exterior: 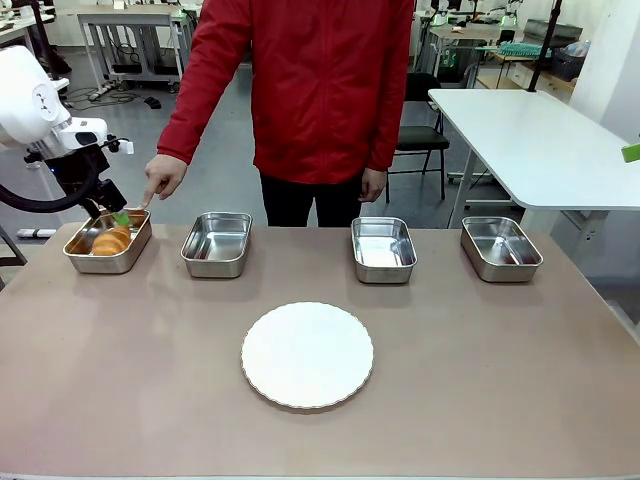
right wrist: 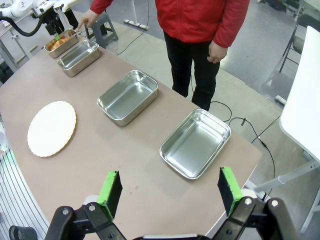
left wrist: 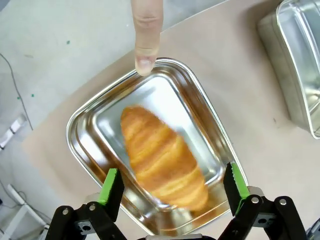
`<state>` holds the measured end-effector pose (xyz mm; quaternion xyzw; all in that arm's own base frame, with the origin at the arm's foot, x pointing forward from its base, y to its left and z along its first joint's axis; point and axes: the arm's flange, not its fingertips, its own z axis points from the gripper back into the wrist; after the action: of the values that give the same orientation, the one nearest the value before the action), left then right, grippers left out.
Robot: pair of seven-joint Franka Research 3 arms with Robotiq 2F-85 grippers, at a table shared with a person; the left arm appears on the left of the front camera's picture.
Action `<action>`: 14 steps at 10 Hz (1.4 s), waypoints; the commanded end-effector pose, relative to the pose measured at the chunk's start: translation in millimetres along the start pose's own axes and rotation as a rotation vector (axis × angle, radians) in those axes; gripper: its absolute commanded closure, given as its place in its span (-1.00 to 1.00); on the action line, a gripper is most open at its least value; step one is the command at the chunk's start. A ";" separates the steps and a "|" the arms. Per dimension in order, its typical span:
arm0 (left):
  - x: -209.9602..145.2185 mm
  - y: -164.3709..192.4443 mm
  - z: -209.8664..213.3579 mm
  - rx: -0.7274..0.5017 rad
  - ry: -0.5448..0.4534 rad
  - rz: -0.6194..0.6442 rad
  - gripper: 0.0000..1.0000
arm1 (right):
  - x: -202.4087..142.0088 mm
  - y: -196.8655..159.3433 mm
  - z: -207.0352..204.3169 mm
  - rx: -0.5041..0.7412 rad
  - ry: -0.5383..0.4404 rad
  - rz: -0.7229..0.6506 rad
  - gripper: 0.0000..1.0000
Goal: Place the bread in the container.
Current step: Place the Butter Roll into the Airtight Container indicated by the human.
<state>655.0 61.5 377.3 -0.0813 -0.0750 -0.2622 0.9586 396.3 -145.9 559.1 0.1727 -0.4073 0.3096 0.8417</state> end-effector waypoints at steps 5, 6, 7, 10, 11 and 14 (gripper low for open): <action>0.0 0.0 0.0 0.000 0.000 0.000 -1.00 | 0.6 -0.5 0.4 0.007 -0.020 0.007 -1.00; 0.0 0.0 0.0 0.000 0.000 0.000 -1.00 | 0.6 -0.5 0.4 0.007 -0.020 0.007 -1.00; -0.5 -0.1 -0.5 -0.007 0.005 0.012 -1.00 | 0.6 -0.5 0.4 0.007 -0.020 0.007 -1.00; -17.0 -68.3 43.7 0.141 -0.016 0.044 -1.00 | 0.6 -0.5 0.4 0.007 -0.020 0.007 -1.00; -22.8 -85.3 53.8 0.150 -0.030 0.056 -1.00 | 0.6 -0.5 0.4 0.007 -0.020 0.007 -1.00; -63.5 -138.9 74.2 0.198 -0.092 0.090 -1.00 | 0.6 -0.5 0.4 0.007 -0.020 0.007 -1.00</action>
<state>550.7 -9.4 459.1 -0.0162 -0.1243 -0.2221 0.9669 396.3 -145.9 559.3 0.1725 -0.4074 0.3096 0.8417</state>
